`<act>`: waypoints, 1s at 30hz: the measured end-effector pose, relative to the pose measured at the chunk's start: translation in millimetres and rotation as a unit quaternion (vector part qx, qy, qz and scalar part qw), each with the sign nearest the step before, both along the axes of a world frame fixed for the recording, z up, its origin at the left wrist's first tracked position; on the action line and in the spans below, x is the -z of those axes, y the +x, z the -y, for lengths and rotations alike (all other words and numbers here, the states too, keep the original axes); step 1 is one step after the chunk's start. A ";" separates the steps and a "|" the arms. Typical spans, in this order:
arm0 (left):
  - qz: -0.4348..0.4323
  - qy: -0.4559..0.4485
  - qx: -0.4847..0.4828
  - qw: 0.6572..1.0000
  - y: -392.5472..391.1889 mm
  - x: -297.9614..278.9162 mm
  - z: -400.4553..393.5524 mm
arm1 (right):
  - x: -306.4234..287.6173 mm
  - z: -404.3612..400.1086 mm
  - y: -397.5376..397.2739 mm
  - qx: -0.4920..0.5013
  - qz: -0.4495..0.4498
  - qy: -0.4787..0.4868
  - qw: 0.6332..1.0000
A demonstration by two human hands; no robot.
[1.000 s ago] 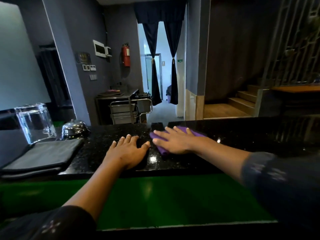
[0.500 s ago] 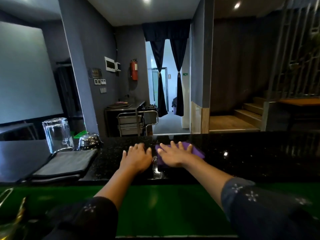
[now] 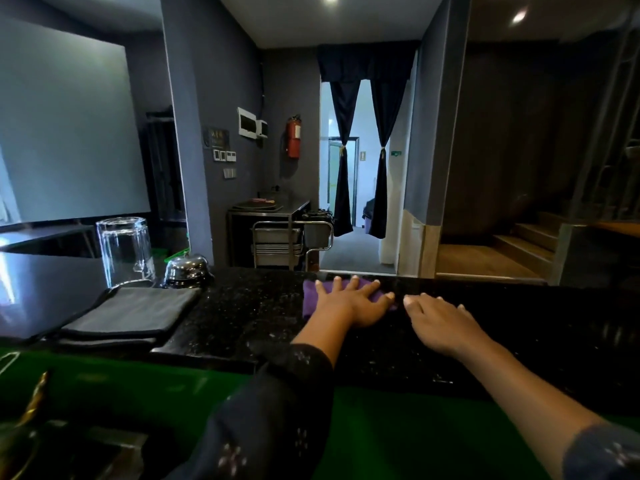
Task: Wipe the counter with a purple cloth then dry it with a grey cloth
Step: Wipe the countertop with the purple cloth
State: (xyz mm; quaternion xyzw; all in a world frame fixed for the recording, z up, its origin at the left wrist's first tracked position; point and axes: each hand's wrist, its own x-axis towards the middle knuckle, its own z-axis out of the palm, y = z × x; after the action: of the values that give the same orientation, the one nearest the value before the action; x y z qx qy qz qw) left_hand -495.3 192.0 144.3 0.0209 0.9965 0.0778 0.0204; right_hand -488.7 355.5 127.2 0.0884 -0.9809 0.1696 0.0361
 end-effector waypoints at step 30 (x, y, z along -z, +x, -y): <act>0.059 -0.005 -0.100 0.993 14.8 -5.8 120.3 | -0.3 68.5 13.1 -0.030 0.010 0.038 0.999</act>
State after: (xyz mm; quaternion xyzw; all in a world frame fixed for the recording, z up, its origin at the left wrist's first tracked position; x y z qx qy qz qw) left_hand -480.4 71.7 150.1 -0.0832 0.9910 0.0759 0.0719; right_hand -475.6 287.0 127.5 0.1179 -0.9837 0.1343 0.0180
